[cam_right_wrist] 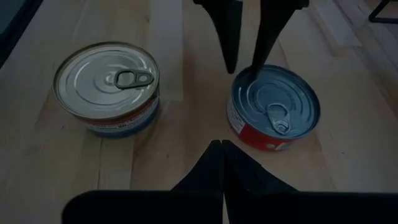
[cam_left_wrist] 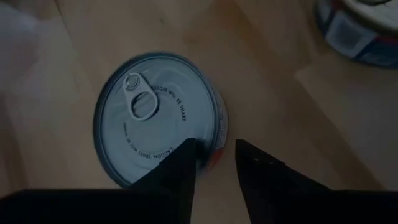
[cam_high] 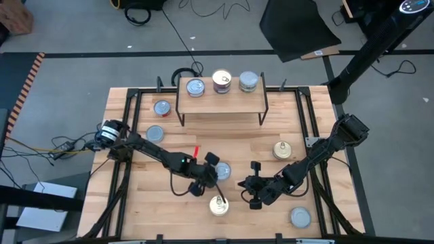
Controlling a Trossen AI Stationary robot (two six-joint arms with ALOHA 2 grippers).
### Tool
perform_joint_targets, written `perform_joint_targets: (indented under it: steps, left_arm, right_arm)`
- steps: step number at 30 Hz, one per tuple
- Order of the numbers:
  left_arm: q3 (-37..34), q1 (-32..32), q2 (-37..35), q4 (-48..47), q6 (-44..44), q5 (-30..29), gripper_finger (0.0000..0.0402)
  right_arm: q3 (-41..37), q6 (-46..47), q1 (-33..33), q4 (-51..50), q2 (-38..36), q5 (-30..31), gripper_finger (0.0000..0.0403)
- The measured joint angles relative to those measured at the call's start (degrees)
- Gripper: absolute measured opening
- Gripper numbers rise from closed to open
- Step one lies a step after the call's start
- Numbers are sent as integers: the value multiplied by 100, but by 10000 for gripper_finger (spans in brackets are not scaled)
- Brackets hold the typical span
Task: Stack canned seafood by type on shelf
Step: Stack the red tuna can on top of the red tuna can on the shelf
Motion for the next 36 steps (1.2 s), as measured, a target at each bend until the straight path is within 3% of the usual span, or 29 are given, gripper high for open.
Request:
perform_joint_targets:
  steps: [3, 9, 14, 25, 36]
  left_arm:
    - [0, 7, 0, -48, -36, -86, 92]
    - [9, 4, 0, -90, -84, -132, 9]
    - [31, -50, -24, -140, -37, -142, 3]
    - [910, 17, -91, -1034, -498, 907, 1]
    - [901, 519, -383, -943, -1339, 1597, 1]
  right_arm:
    - [0, -9, 0, -2, 0, 0, 3]
    - [0, -17, 0, -2, 0, 0, 4]
    - [0, -37, 0, -2, 0, 0, 4]
    - [0, -22, 0, -6, 0, 0, 4]
    - [0, 11, 15, 22, 0, 0, 4]
